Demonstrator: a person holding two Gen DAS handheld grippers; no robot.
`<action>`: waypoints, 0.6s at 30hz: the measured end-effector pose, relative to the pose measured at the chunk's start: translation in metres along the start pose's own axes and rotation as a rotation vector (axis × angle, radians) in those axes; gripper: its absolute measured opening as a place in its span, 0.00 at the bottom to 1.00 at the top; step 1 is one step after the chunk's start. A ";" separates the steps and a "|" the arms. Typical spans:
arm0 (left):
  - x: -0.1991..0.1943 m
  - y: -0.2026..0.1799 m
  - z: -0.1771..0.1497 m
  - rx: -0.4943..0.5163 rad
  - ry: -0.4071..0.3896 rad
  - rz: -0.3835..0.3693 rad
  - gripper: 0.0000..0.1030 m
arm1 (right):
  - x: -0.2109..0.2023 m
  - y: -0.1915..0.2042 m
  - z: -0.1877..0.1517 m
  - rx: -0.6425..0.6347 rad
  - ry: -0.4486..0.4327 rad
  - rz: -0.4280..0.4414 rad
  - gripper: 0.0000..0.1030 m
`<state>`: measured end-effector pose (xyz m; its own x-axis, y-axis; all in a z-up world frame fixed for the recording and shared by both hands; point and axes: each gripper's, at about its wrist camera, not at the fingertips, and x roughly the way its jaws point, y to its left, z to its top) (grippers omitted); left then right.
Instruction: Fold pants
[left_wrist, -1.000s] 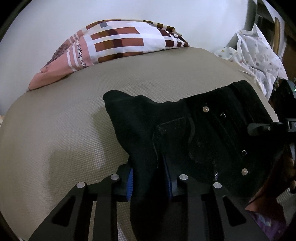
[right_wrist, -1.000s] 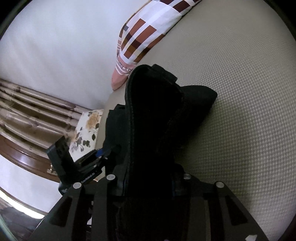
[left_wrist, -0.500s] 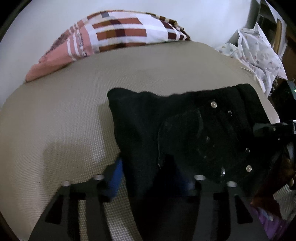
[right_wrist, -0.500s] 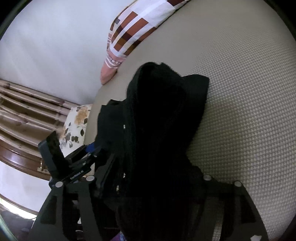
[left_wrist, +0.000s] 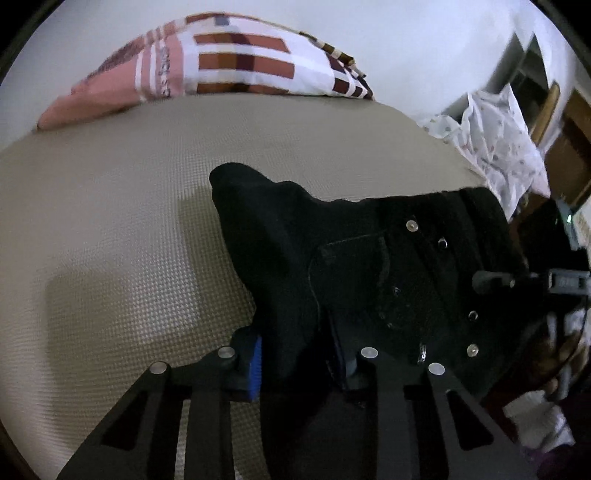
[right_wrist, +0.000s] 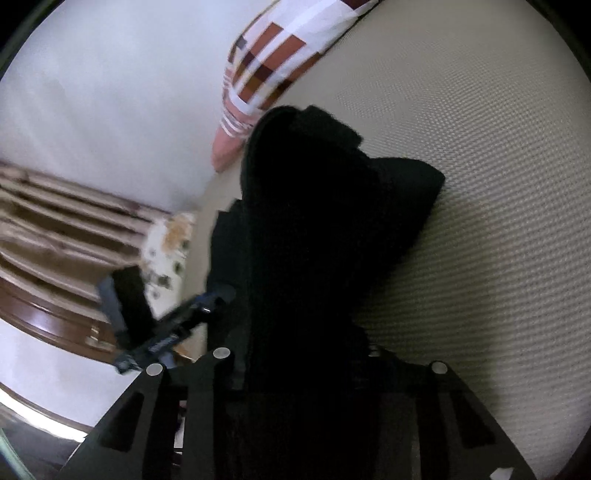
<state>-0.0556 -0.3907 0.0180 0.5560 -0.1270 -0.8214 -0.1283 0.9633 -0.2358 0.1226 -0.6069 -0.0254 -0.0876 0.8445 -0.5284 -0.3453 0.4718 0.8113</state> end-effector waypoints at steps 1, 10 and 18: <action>-0.002 -0.001 0.000 0.003 -0.006 0.001 0.28 | 0.000 0.001 -0.001 0.001 -0.002 0.001 0.30; -0.020 0.010 0.000 -0.025 -0.038 0.001 0.27 | 0.003 0.002 -0.012 0.078 -0.017 0.078 0.30; -0.033 0.034 -0.006 -0.049 -0.050 0.033 0.27 | 0.028 0.019 -0.012 0.054 0.009 0.087 0.30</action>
<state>-0.0832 -0.3550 0.0340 0.5909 -0.0818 -0.8026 -0.1869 0.9539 -0.2348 0.1028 -0.5771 -0.0276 -0.1232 0.8806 -0.4576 -0.2856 0.4102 0.8661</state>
